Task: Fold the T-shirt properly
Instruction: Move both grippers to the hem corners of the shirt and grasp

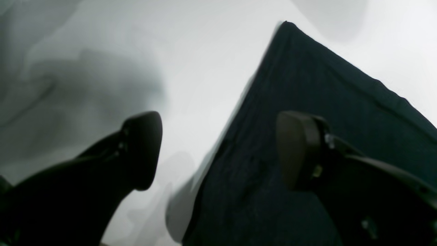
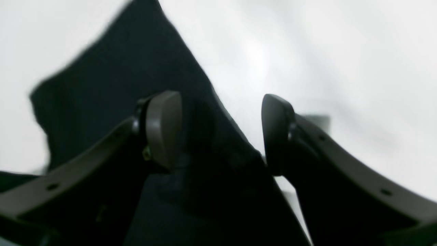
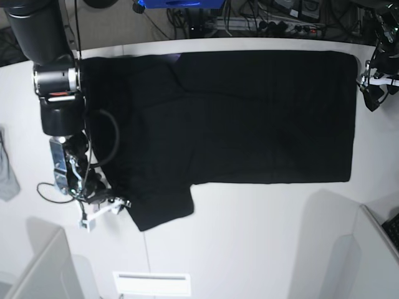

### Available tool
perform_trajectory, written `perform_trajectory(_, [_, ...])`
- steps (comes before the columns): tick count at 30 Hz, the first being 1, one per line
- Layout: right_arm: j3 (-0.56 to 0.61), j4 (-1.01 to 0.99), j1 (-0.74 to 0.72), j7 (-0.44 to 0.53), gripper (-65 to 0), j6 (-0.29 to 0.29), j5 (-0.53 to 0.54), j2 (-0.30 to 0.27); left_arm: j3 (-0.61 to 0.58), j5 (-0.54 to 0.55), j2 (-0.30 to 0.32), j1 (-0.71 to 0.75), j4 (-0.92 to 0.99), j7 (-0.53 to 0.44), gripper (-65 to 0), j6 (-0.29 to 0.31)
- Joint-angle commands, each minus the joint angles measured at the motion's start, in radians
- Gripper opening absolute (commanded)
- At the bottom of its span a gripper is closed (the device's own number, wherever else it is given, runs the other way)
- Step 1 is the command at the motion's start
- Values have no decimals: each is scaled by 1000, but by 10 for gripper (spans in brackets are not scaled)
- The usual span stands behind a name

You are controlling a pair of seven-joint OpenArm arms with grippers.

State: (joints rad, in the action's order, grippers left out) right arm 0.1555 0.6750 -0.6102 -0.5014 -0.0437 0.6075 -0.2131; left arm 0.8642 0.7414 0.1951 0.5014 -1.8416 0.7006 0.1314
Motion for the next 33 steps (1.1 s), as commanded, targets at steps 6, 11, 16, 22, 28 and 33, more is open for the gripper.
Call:
perform_trajectory(6, [6,-123,-93,102,-296,-74,5,5,10,10,16,4,0,-20,-148,4])
perform_trajectory(11, [9,-123,-87,100,-296,-75,4,19,10,10,16,4,29,-20,-148,4])
perform_trajectory(16, [9,-126,-67,103,-297,-75,2,25,10,10,16,4,29,-20,-148,4])
perform_trajectory(22, [9,-126,-50,103,-302,-75,2,25,5,10,17,3,29,-20,-148,4])
perform_trajectory(28, [9,-126,-43,103,-431,-75,2,25,5,10,24,-56,52,-20,-148,4])
perform_trajectory(33, [9,-126,-38,97,-650,-72,2,25,3,10,94,-149,150,12,-148,4])
